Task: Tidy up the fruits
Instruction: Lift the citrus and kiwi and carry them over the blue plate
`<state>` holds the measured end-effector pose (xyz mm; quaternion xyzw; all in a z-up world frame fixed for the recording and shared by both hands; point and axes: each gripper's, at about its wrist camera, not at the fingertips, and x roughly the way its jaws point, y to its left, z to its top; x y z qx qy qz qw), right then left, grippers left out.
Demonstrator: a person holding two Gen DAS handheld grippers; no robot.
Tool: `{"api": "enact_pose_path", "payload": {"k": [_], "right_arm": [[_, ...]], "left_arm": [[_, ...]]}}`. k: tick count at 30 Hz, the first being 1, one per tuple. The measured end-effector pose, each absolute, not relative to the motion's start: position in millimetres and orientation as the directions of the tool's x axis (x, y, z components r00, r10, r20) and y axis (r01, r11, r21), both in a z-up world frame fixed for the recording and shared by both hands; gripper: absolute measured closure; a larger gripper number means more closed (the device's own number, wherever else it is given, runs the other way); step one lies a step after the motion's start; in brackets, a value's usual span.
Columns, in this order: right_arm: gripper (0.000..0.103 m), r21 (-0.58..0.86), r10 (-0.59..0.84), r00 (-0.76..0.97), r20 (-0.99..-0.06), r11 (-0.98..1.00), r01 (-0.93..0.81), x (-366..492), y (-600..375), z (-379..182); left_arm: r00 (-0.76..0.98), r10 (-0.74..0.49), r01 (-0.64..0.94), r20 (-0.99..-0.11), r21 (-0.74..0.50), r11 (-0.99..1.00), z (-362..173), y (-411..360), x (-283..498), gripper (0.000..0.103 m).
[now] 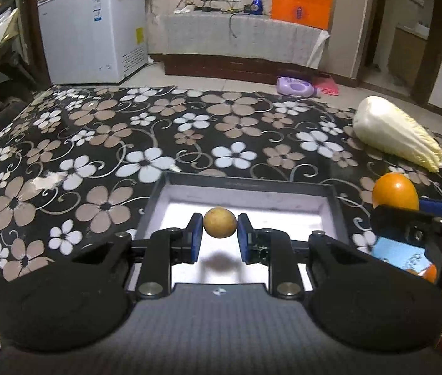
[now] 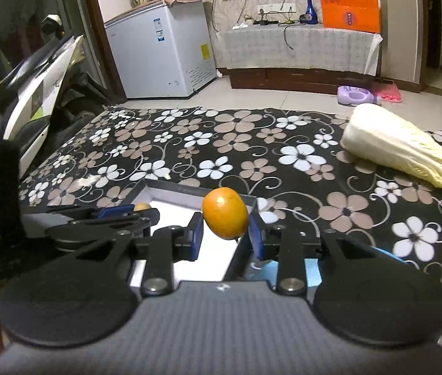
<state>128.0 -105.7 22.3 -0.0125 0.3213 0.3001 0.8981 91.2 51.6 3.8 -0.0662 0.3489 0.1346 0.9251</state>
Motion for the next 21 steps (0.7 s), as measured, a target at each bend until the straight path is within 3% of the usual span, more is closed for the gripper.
{"api": "enact_pose_path", "payload": {"k": [21], "right_arm": [[0.069, 0.149, 0.439, 0.683, -0.585, 0.885, -0.441, 126.0, -184.8, 26.6]], "left_arm": [[0.755, 0.038, -0.100, -0.654, -0.059, 0.993, 3.8, -33.3, 85.7, 0.075]]}}
